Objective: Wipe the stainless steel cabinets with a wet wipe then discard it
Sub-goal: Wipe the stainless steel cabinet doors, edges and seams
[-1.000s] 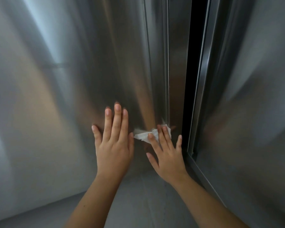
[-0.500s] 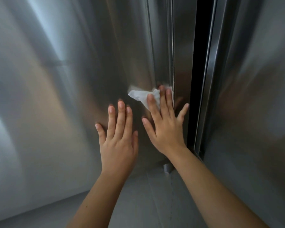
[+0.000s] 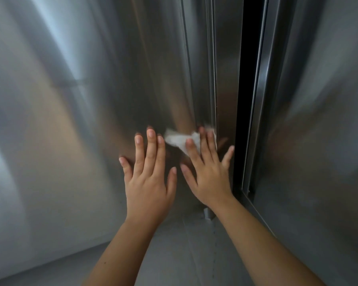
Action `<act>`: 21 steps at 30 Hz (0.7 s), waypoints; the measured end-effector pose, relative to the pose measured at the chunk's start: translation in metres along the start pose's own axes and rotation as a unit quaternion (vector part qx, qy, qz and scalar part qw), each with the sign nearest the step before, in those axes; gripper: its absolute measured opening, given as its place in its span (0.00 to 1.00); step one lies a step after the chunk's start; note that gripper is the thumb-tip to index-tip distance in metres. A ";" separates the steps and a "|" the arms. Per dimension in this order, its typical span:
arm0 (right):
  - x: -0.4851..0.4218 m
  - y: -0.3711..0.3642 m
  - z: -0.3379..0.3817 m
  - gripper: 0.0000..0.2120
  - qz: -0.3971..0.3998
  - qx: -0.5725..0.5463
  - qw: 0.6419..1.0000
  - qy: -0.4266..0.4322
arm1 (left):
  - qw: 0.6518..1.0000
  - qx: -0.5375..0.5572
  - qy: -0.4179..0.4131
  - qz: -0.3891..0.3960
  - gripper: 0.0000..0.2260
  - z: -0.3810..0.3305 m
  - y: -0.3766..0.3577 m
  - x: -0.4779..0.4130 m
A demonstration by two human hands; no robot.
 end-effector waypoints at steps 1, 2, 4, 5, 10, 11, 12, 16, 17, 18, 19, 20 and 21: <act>-0.015 0.008 0.003 0.33 -0.012 -0.008 1.000 -0.003 | 1.000 0.003 0.001 -0.002 0.28 0.000 0.000 0.000; -0.029 0.017 0.006 0.32 -0.025 -0.016 1.000 -0.005 | 1.000 0.006 0.001 -0.002 0.28 -0.001 0.000 0.000; -0.046 0.030 0.009 0.30 -0.045 -0.021 0.999 -0.003 | 1.000 0.010 0.000 -0.002 0.28 -0.002 0.000 0.000; -0.048 0.033 0.010 0.29 -0.049 -0.017 0.999 0.002 | 1.000 0.011 -0.001 -0.002 0.27 -0.002 0.000 0.001; -0.029 0.019 0.005 0.32 -0.034 0.005 0.999 0.003 | 1.000 0.014 0.002 -0.007 0.27 -0.002 0.000 0.002; -0.023 0.013 0.004 0.32 -0.027 0.006 1.000 -0.001 | 1.000 0.016 0.002 -0.005 0.27 -0.002 0.000 0.001; -0.018 0.007 0.003 0.32 -0.022 0.005 1.000 -0.003 | 1.000 0.017 0.000 -0.004 0.27 -0.002 0.000 0.000; 0.007 -0.010 -0.004 0.32 -0.012 0.010 1.000 0.006 | 1.000 0.016 -0.001 -0.003 0.27 -0.003 0.000 -0.001; 0.012 -0.013 -0.005 0.31 -0.007 0.011 1.000 0.007 | 1.000 0.013 -0.001 -0.004 0.27 -0.002 0.000 0.000; 0.017 -0.017 -0.007 0.31 -0.004 0.012 1.000 0.008 | 1.000 0.010 -0.001 -0.005 0.28 -0.002 -0.001 0.000; 0.022 -0.019 -0.008 0.31 -0.002 0.014 1.000 0.009 | 1.000 0.008 -0.001 -0.005 0.28 -0.002 -0.001 0.000; 0.027 -0.022 -0.009 0.30 0.000 0.016 1.000 0.012 | 1.000 0.005 0.000 -0.005 0.28 -0.002 -0.002 -0.001; 0.032 -0.024 -0.009 0.30 0.003 0.019 1.000 0.016 | 1.000 0.001 -0.002 -0.004 0.28 -0.002 -0.002 0.000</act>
Point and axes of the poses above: each hand's wrist, its own x-axis away from the middle knuckle, its own y-axis out of the back of the hand, z = x × y, the point moved 8 cm from there along -x, towards the middle knuckle, and after that the axes turned 2 degrees about z, right-handed, at the moved point
